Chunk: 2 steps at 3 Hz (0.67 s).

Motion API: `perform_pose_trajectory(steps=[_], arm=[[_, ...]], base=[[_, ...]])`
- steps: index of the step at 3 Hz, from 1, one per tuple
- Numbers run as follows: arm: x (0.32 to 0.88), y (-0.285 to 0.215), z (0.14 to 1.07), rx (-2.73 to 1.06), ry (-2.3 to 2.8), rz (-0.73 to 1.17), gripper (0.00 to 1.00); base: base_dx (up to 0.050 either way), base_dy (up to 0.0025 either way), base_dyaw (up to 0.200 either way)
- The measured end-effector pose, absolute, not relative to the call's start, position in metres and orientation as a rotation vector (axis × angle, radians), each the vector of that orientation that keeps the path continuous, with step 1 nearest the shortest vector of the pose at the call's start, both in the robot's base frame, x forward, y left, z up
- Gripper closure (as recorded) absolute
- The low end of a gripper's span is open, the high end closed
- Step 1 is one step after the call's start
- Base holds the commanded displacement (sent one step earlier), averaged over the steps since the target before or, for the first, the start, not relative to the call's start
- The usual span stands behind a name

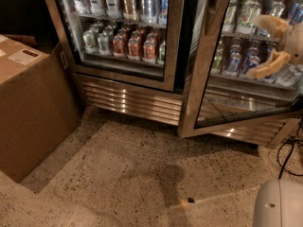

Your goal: Open right fridge door

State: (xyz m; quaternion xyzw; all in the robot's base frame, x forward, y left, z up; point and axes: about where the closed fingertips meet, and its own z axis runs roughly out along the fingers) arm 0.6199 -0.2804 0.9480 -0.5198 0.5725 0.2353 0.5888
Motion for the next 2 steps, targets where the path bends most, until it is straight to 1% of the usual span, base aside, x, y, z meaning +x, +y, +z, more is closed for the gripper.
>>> perform_pose_trajectory(steps=[1, 2], arm=[[0.601, -0.292, 0.881, -1.121, 1.432, 0.587, 0.00], [0.564, -0.284, 0.846, -1.122, 1.447, 0.573, 0.00]], base=[[0.000, 0.00000, 0.000], [0.000, 0.00000, 0.000]])
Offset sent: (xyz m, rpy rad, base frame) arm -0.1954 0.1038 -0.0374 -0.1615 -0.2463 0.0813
